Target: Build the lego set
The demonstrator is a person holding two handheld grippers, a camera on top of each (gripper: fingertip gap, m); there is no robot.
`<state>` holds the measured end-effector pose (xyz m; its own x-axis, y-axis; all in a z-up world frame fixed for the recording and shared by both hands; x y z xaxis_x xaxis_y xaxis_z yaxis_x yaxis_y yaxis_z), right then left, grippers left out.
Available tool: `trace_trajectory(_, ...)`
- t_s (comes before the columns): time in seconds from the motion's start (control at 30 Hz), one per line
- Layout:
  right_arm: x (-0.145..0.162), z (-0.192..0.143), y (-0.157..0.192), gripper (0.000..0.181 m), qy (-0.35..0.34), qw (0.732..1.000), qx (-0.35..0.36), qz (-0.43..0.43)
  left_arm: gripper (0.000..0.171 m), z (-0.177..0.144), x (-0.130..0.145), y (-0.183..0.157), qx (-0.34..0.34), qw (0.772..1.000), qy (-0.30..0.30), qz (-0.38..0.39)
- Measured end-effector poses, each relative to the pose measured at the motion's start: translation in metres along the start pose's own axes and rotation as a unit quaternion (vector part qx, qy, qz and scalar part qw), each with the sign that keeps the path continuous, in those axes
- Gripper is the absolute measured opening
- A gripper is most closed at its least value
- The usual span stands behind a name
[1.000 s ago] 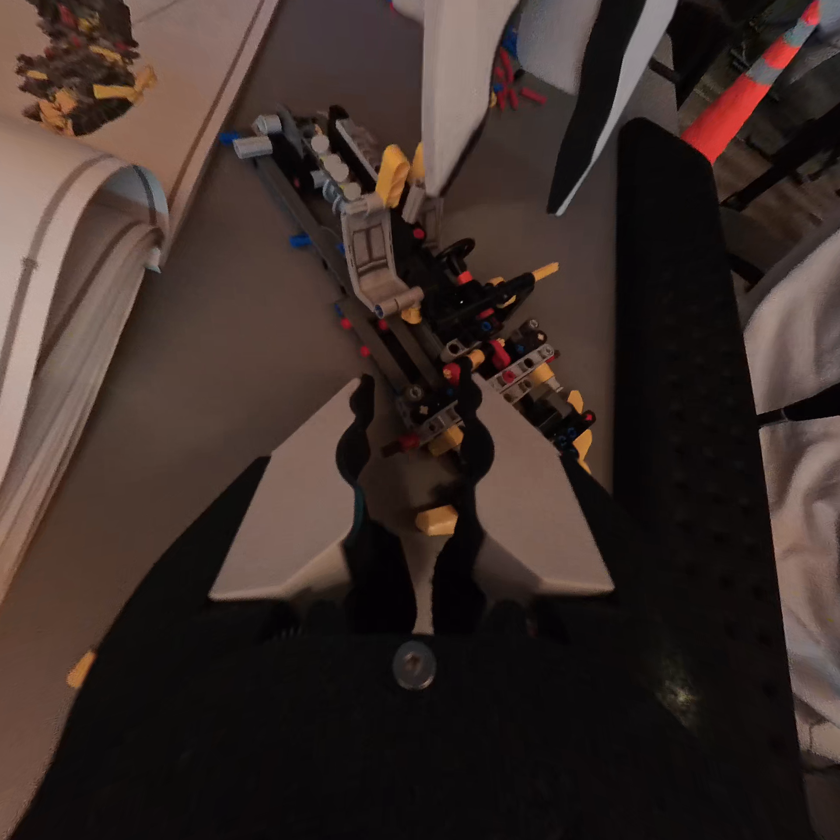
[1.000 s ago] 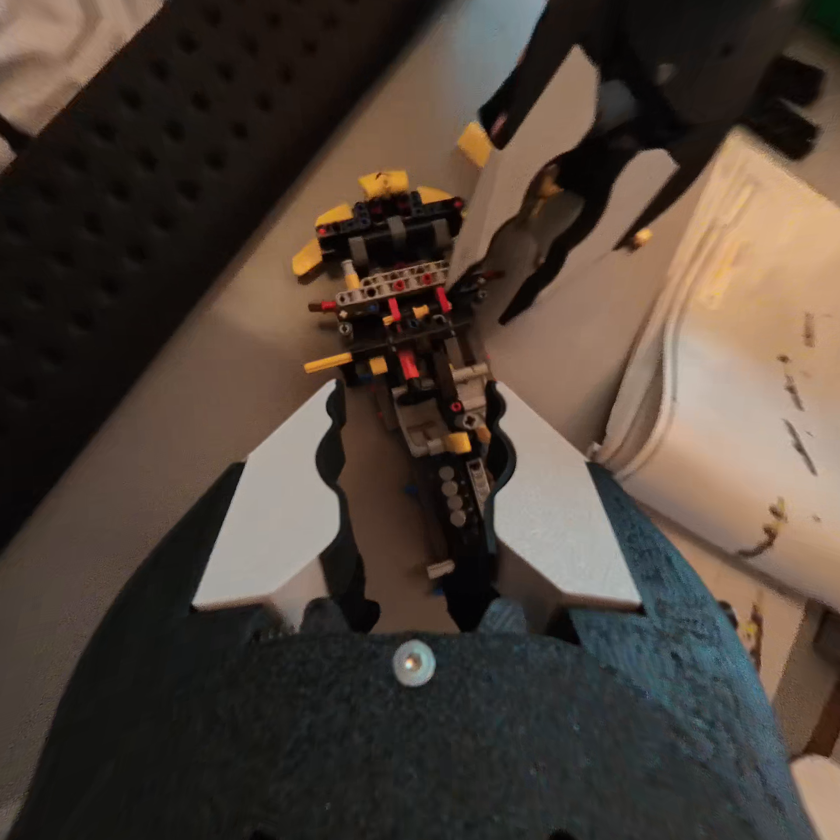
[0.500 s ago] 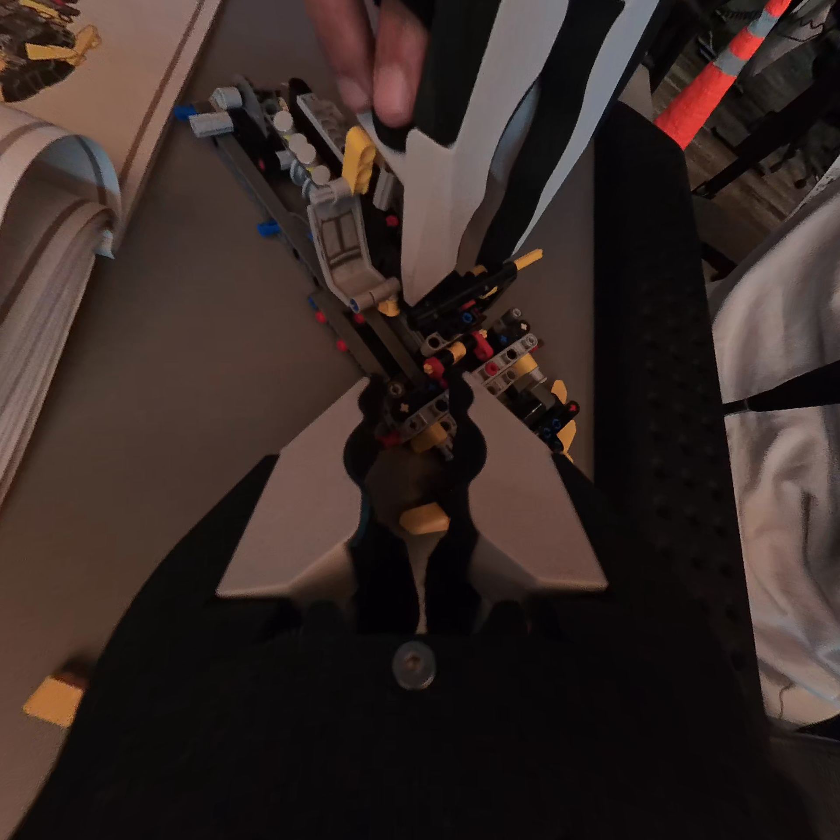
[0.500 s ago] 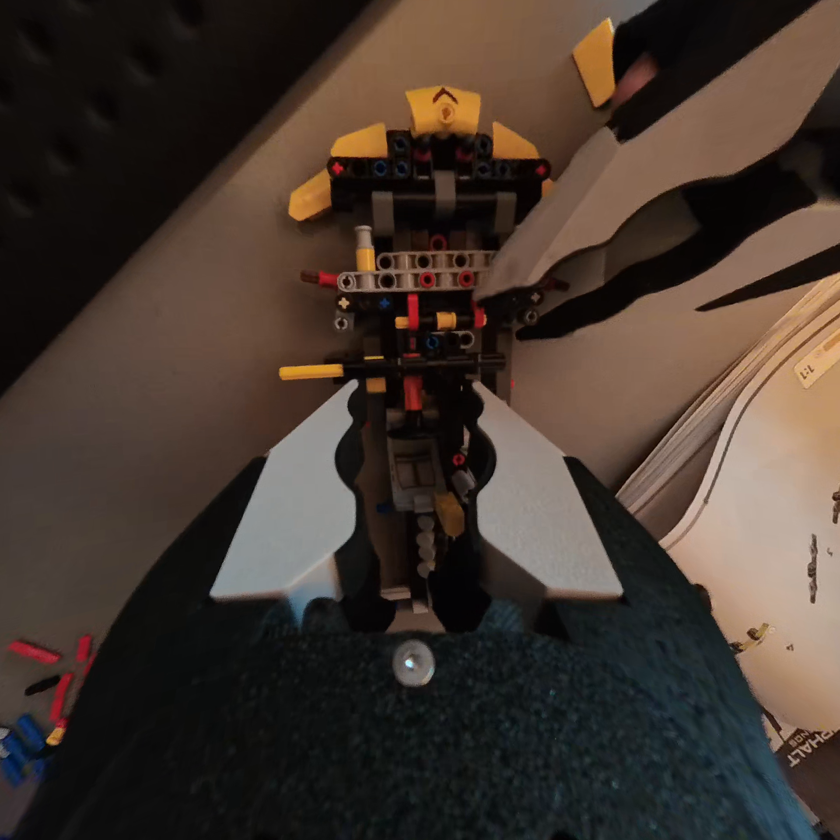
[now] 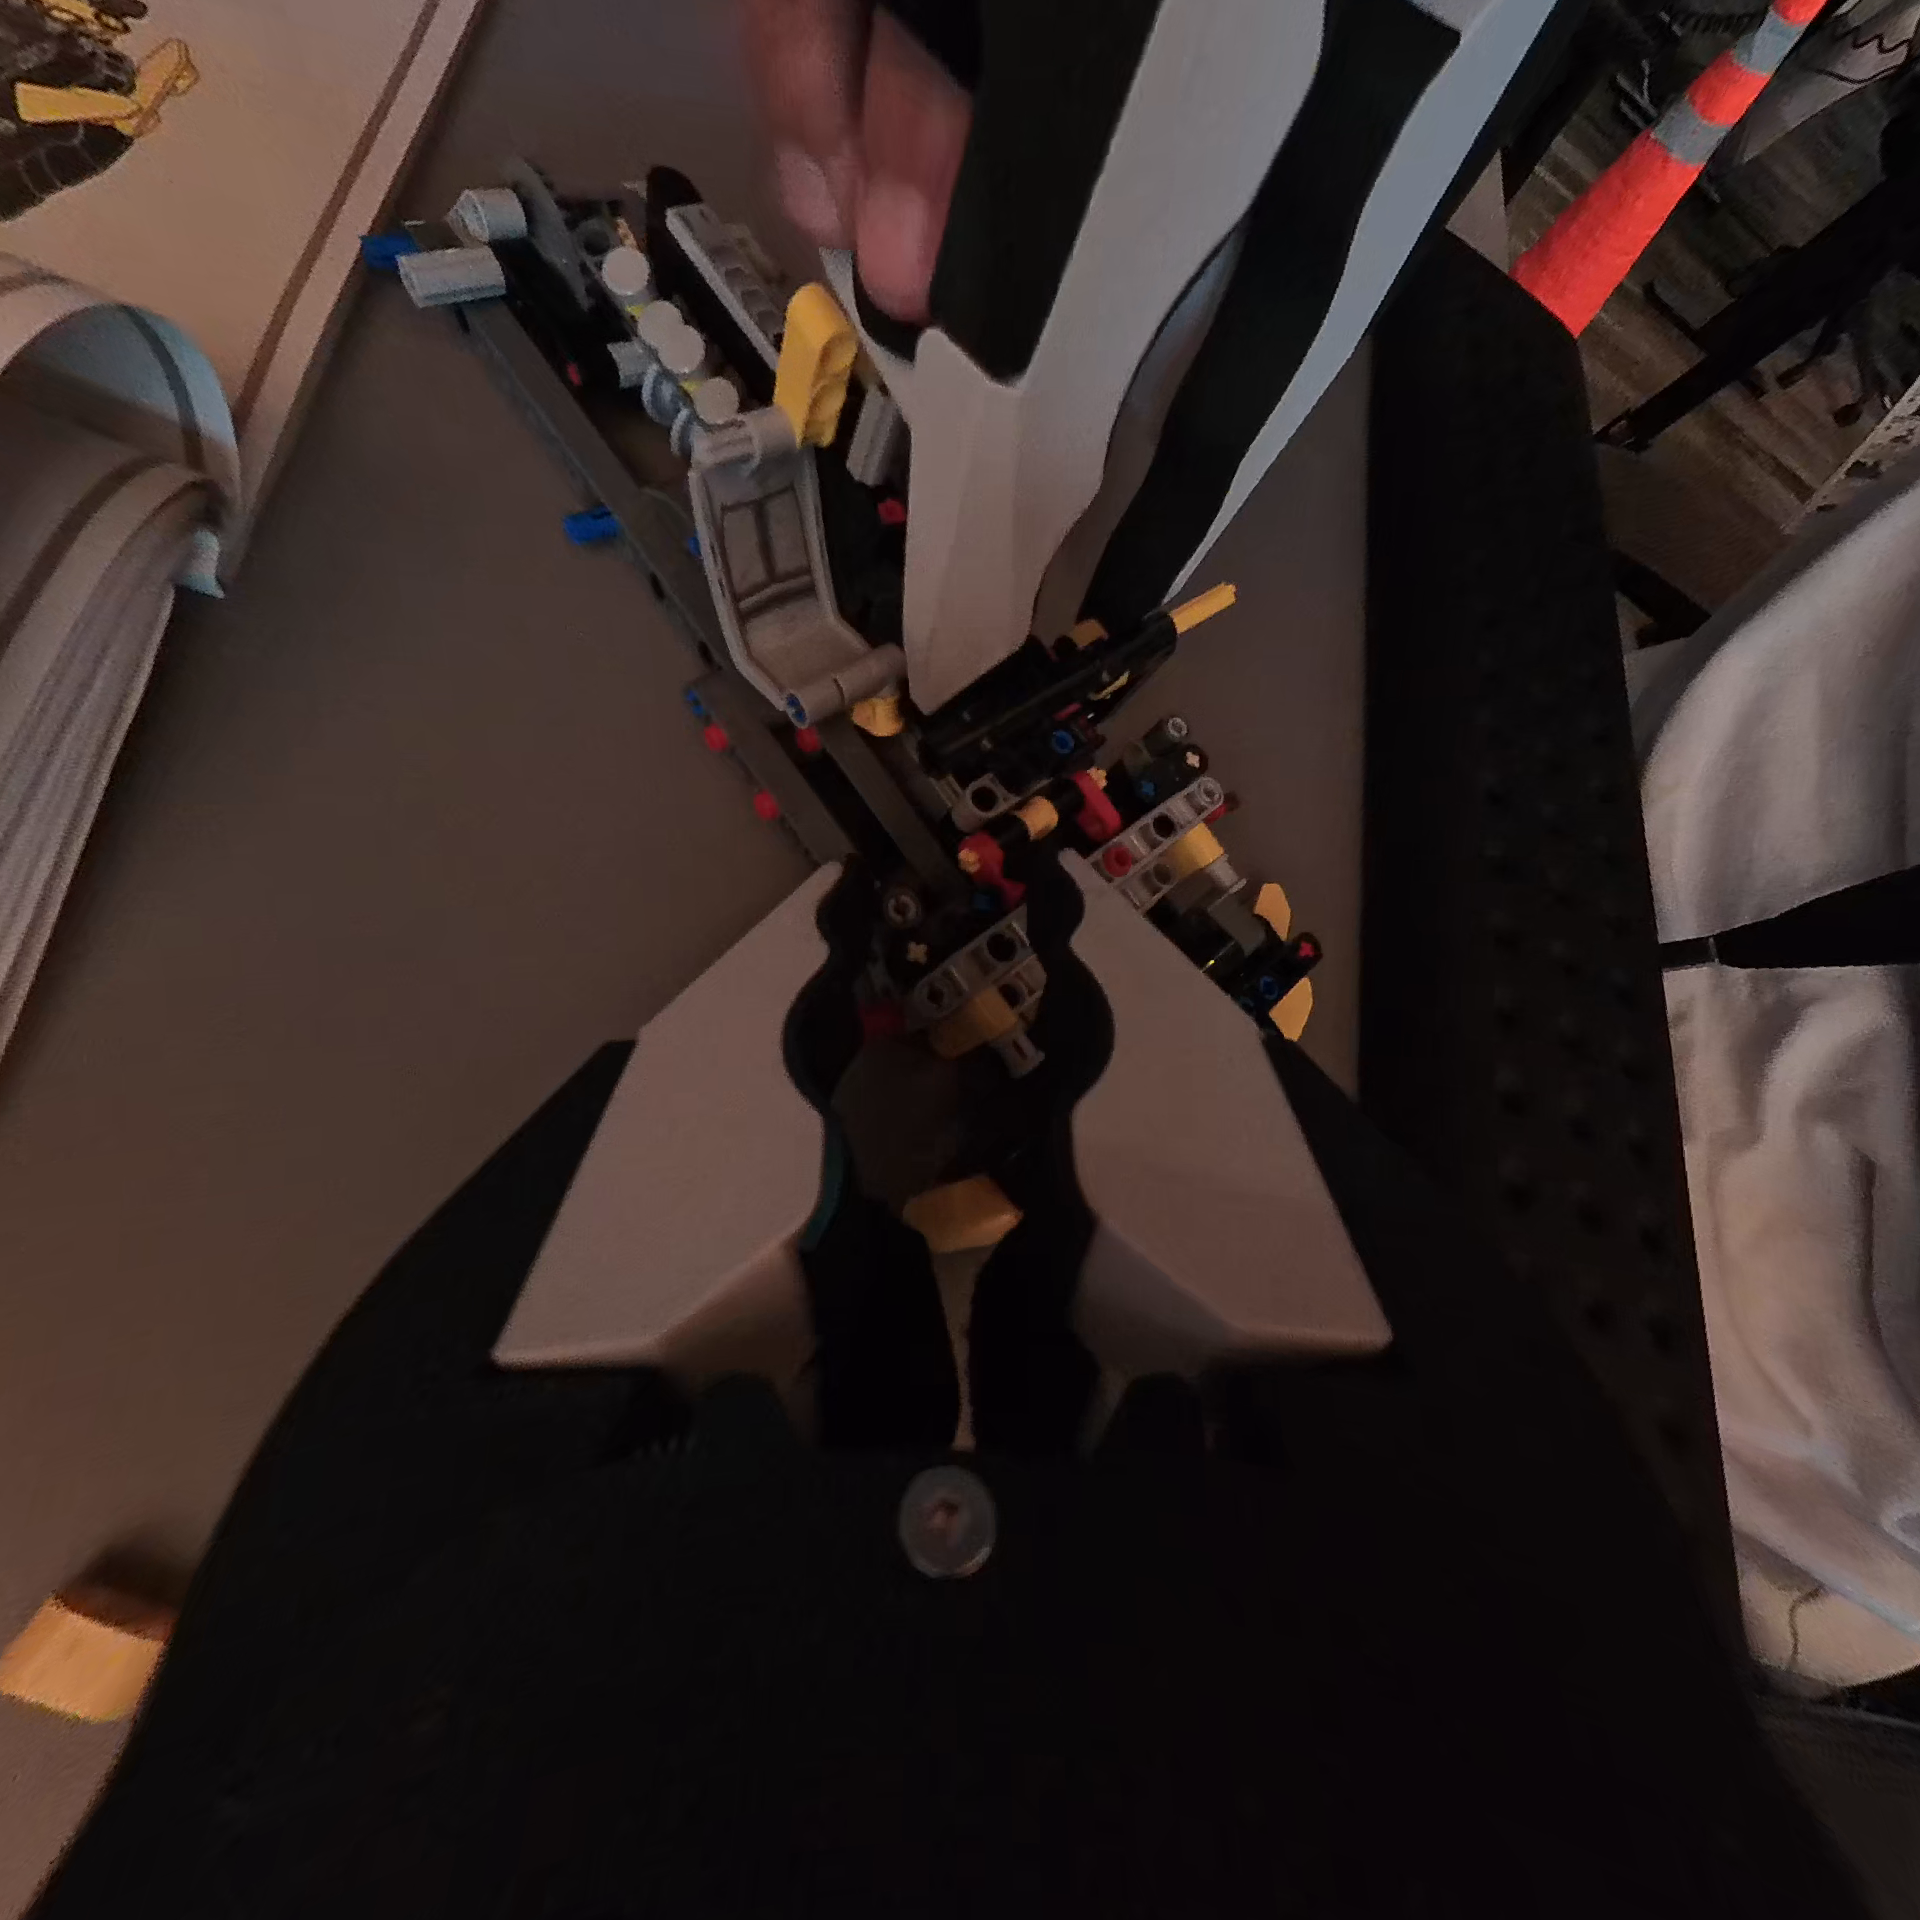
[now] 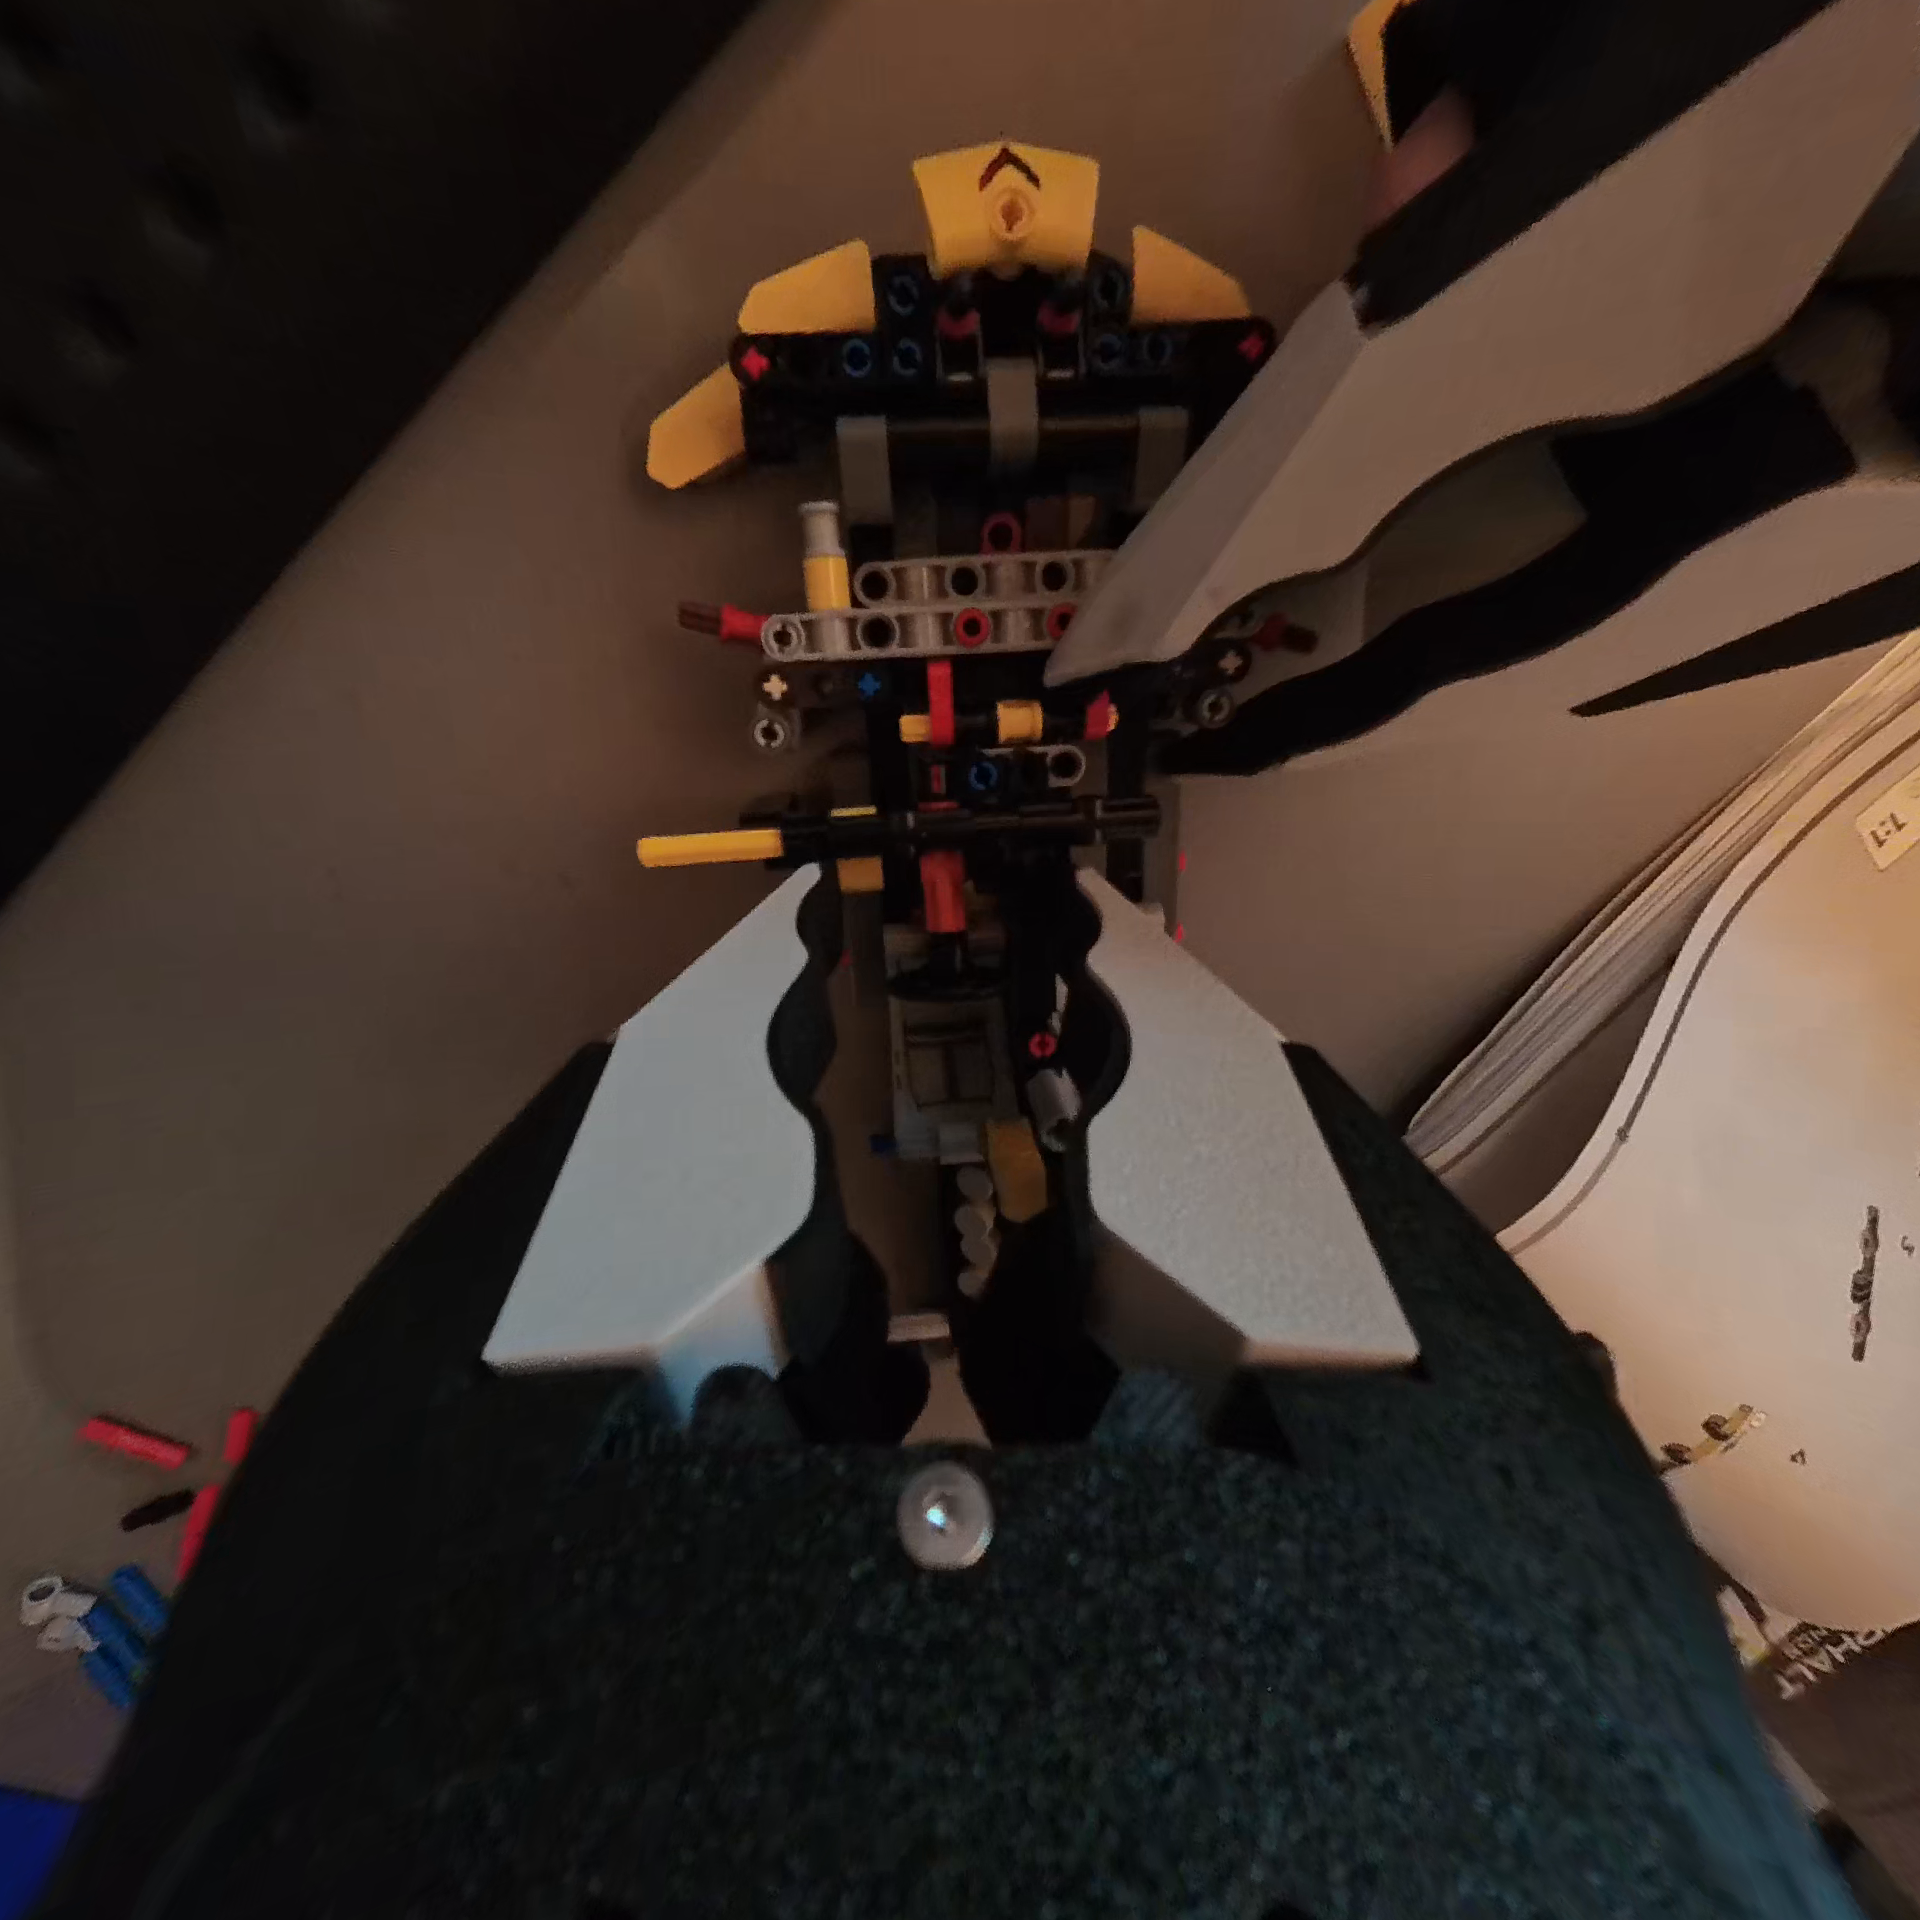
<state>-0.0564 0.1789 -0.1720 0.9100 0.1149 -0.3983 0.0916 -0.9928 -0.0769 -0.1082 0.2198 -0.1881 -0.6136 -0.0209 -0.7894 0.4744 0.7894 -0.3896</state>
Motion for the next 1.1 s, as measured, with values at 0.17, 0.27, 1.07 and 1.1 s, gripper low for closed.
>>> trace_trajectory(0.17, 0.0, 0.0, 0.0, 0.039, 0.015, 1.0, -0.004, -0.011, 0.027, 0.001, 0.0, 0.0, -0.002, 1.0, 0.0, 0.002)
trace_trajectory(0.27, 0.0, 0.0, 0.001, 0.039, 0.017, 1.0, -0.003, -0.014, 0.026, 0.001, 0.0, 0.0, -0.003, 1.0, 0.001, 0.003)
trace_trajectory(1.07, 0.002, 0.008, 0.002, 0.041, 0.046, 0.996, -0.07, -0.033, 0.024, 0.003, 0.0, -0.001, 0.002, 1.0, 0.004, -0.005)
trace_trajectory(1.1, 0.003, 0.008, 0.002, 0.04, 0.043, 0.996, -0.069, -0.034, 0.024, 0.003, 0.0, -0.001, 0.002, 1.0, 0.004, -0.004)
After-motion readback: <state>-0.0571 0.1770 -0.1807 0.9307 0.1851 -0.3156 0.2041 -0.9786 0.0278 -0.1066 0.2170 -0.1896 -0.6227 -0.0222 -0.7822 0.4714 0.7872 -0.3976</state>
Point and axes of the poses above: each gripper's, where its closed fingertips meet, z out along the fingers, x out of its underside, y = z × x across the jaws, the point moved 3 cm from there along -z, back along the fingers, and after that the axes turned 9 degrees about -y, right-handed, at the moved point
